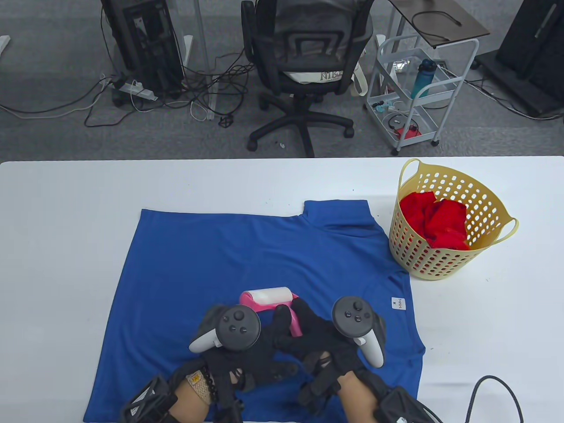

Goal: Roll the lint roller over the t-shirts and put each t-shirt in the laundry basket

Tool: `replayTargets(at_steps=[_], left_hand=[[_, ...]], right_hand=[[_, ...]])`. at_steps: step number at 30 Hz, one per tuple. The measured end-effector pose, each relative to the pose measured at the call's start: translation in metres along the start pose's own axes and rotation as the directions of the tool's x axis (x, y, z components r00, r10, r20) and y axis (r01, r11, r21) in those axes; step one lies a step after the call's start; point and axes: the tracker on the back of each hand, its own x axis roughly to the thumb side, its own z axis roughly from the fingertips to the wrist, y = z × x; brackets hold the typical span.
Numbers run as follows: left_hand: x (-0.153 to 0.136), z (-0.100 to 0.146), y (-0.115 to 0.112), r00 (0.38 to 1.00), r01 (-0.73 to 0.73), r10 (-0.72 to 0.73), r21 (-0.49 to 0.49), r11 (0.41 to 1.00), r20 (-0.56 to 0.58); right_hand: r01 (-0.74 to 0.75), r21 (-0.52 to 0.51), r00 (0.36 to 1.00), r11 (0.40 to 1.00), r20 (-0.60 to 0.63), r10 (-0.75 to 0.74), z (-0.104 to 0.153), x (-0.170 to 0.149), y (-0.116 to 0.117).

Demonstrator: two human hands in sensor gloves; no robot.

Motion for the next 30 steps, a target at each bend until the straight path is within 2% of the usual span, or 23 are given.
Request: replayTargets(at_steps=[4, 7, 9, 10, 11, 12, 13, 14, 16, 18, 19, 20, 22, 23, 25, 27, 28, 30], left_hand=[[0.009, 0.003, 0.007, 0.995, 0.096, -0.091, 0.146, 0.985, -0.036], [0.011, 0.007, 0.013, 0.978, 0.205, -0.188, 0.228, 0.952, -0.094], [0.007, 0.009, 0.023, 0.946, 0.321, -0.293, 0.265, 0.909, -0.142], [0.001, 0.009, 0.028, 0.918, 0.389, -0.343, 0.287, 0.876, -0.198], [-0.010, 0.009, 0.035, 0.869, 0.481, -0.400, 0.316, 0.818, -0.291], [-0.019, 0.007, 0.039, 0.833, 0.538, -0.430, 0.322, 0.779, -0.349], [-0.034, 0.003, 0.044, 0.759, 0.623, -0.481, 0.275, 0.732, -0.439], [-0.049, -0.001, 0.048, 0.683, 0.680, -0.528, 0.175, 0.713, -0.504], [-0.083, -0.009, 0.053, 0.520, 0.711, -0.605, -0.086, 0.698, -0.603], [-0.105, -0.012, 0.057, 0.443, 0.708, -0.643, -0.197, 0.678, -0.624], [-0.115, -0.013, 0.059, 0.425, 0.708, -0.651, -0.217, 0.672, -0.629], [-0.123, -0.014, 0.062, 0.426, 0.694, -0.645, -0.228, 0.683, -0.635], [-0.140, -0.014, 0.066, 0.454, 0.632, -0.588, -0.223, 0.742, -0.669], [-0.153, -0.014, 0.067, 0.482, 0.553, -0.538, -0.235, 0.799, -0.692], [-0.176, -0.006, 0.062, 0.484, 0.323, -0.425, -0.295, 0.899, -0.765], [-0.182, -0.001, 0.064, 0.528, 0.295, -0.361, -0.233, 0.927, -0.769], [-0.184, 0.001, 0.066, 0.515, 0.289, -0.356, -0.233, 0.928, -0.780], [-0.186, 0.002, 0.065, 0.524, 0.268, -0.350, -0.239, 0.933, -0.776]], right_hand=[[-0.081, -0.139, 0.994, 0.987, 0.055, 0.090, 0.002, 0.009, -0.013], [-0.125, -0.242, 0.990, 0.962, 0.039, 0.138, 0.005, 0.008, -0.025], [-0.255, -0.370, 0.961, 0.893, 0.004, 0.276, 0.007, 0.007, -0.039], [-0.324, -0.414, 0.938, 0.851, -0.024, 0.346, 0.009, 0.007, -0.046], [-0.386, -0.454, 0.911, 0.803, -0.052, 0.408, 0.011, 0.007, -0.054], [-0.411, -0.478, 0.899, 0.777, -0.068, 0.433, 0.012, 0.006, -0.059], [-0.429, -0.499, 0.890, 0.753, -0.093, 0.446, 0.015, 0.006, -0.066], [-0.424, -0.496, 0.896, 0.757, -0.107, 0.432, 0.016, 0.005, -0.071], [-0.424, -0.465, 0.901, 0.777, -0.129, 0.414, 0.019, 0.006, -0.077], [-0.455, -0.445, 0.887, 0.771, -0.152, 0.436, 0.021, 0.008, -0.081], [-0.479, -0.430, 0.875, 0.766, -0.169, 0.453, 0.022, 0.009, -0.083], [-0.500, -0.416, 0.864, 0.760, -0.181, 0.469, 0.022, 0.010, -0.083], [-0.540, -0.391, 0.840, 0.745, -0.208, 0.500, 0.023, 0.011, -0.084], [-0.552, -0.377, 0.834, 0.744, -0.225, 0.505, 0.022, 0.011, -0.084], [-0.583, -0.322, 0.812, 0.746, -0.266, 0.519, 0.022, 0.011, -0.084], [-0.625, -0.223, 0.771, 0.748, -0.326, 0.547, 0.023, 0.011, -0.083], [-0.655, -0.144, 0.735, 0.742, -0.350, 0.581, 0.023, 0.011, -0.081], [-0.662, -0.086, 0.717, 0.745, -0.363, 0.595, 0.021, 0.007, -0.075]])
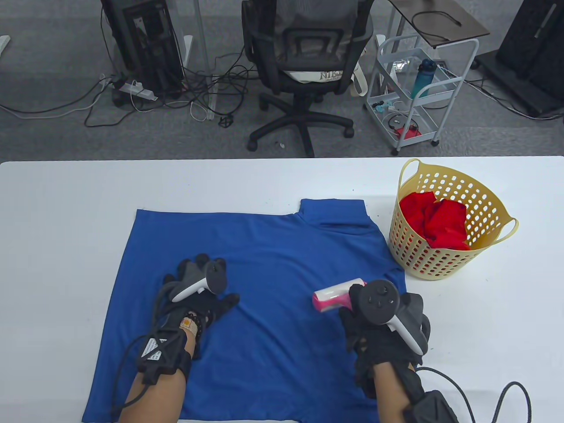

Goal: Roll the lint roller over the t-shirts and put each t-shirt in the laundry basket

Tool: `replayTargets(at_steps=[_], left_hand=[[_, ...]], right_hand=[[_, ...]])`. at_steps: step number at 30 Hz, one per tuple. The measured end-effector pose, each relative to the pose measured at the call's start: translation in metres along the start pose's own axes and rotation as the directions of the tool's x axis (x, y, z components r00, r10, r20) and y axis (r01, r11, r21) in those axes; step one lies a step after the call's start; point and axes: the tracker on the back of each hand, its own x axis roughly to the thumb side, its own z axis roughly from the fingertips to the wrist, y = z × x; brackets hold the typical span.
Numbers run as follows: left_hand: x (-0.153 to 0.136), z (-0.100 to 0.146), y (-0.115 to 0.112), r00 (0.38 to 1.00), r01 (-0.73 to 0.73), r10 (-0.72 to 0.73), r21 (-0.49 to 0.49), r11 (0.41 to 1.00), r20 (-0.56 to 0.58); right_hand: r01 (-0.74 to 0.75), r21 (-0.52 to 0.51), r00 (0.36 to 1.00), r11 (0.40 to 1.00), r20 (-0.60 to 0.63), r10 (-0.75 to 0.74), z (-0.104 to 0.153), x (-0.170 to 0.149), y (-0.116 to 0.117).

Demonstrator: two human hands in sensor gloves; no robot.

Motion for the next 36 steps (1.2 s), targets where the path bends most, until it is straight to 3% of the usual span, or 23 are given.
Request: replayTargets(at_steps=[5, 10, 18, 23, 29, 36], left_hand=[[0.000, 0.000, -0.001, 1.000, 0.003, -0.003, -0.011, 1.000, 0.019], [0.000, 0.000, -0.002, 0.999, 0.012, -0.012, -0.012, 1.000, 0.032], [0.001, 0.001, -0.002, 0.999, 0.015, -0.014, -0.018, 1.000, 0.040], [0.001, 0.001, -0.003, 0.999, 0.010, -0.009, -0.025, 1.000, 0.046], [0.002, 0.002, -0.003, 0.999, 0.007, -0.006, -0.026, 1.000, 0.048], [0.002, 0.002, -0.003, 0.999, 0.010, -0.009, -0.025, 1.000, 0.047]], right_hand=[[-0.077, 0.073, 0.995, 0.994, -0.053, 0.081, -0.010, 0.006, 0.020], [-0.085, -0.025, 0.993, 0.996, -0.089, 0.082, -0.045, 0.013, 0.037], [-0.082, -0.125, 0.987, 0.989, -0.148, 0.063, -0.116, 0.039, 0.039], [-0.179, -0.170, 0.972, 0.969, -0.181, 0.148, -0.146, 0.056, 0.043], [-0.208, -0.102, 0.965, 0.973, -0.182, 0.187, -0.135, 0.055, 0.042], [-0.330, 0.150, 0.931, 0.932, -0.112, 0.347, -0.067, 0.045, 0.023]])
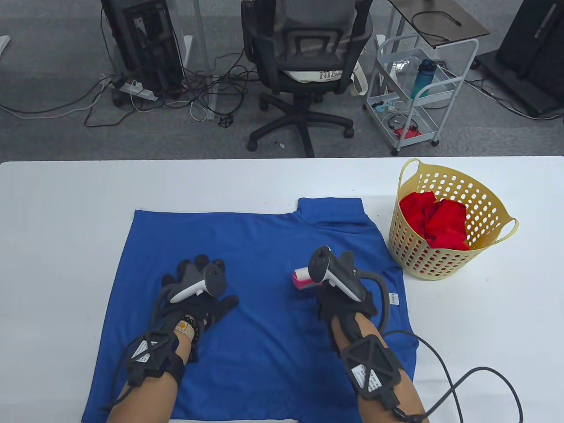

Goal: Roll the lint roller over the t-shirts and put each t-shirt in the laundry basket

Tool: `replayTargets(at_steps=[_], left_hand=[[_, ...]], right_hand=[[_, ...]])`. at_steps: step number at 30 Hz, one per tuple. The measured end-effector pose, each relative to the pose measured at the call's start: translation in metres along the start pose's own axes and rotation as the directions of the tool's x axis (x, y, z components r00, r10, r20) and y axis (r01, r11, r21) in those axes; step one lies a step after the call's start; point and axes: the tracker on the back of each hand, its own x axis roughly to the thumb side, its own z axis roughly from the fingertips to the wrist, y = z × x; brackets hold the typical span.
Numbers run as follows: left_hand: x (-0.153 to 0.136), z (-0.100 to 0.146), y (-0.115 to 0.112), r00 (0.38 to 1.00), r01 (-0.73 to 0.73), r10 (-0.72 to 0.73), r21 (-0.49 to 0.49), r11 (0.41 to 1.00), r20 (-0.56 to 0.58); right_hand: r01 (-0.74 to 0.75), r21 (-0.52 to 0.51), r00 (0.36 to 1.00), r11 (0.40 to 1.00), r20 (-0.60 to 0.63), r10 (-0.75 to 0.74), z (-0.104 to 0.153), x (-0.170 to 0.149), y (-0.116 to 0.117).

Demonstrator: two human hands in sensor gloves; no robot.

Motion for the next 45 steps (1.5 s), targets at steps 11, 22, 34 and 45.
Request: replayTargets(at_steps=[11, 22, 34, 45], left_hand=[[0.000, 0.000, 0.000, 1.000, 0.001, -0.001, -0.002, 1.000, 0.002], [0.000, 0.001, 0.000, 1.000, 0.002, -0.002, -0.002, 1.000, 0.000], [0.000, 0.001, 0.000, 1.000, 0.001, -0.001, -0.004, 1.000, 0.003], [0.001, 0.001, -0.001, 1.000, -0.004, 0.004, -0.005, 1.000, 0.006]], right_hand=[[-0.085, 0.042, 0.990, 0.996, 0.117, 0.080, 0.112, -0.061, 0.038], [-0.081, -0.009, 0.995, 0.997, 0.061, 0.081, 0.039, -0.014, 0.011], [0.059, -0.039, 0.986, 0.997, -0.152, -0.064, -0.081, 0.047, -0.029], [0.059, -0.013, 0.992, 0.998, -0.109, -0.060, -0.071, 0.036, -0.024]])
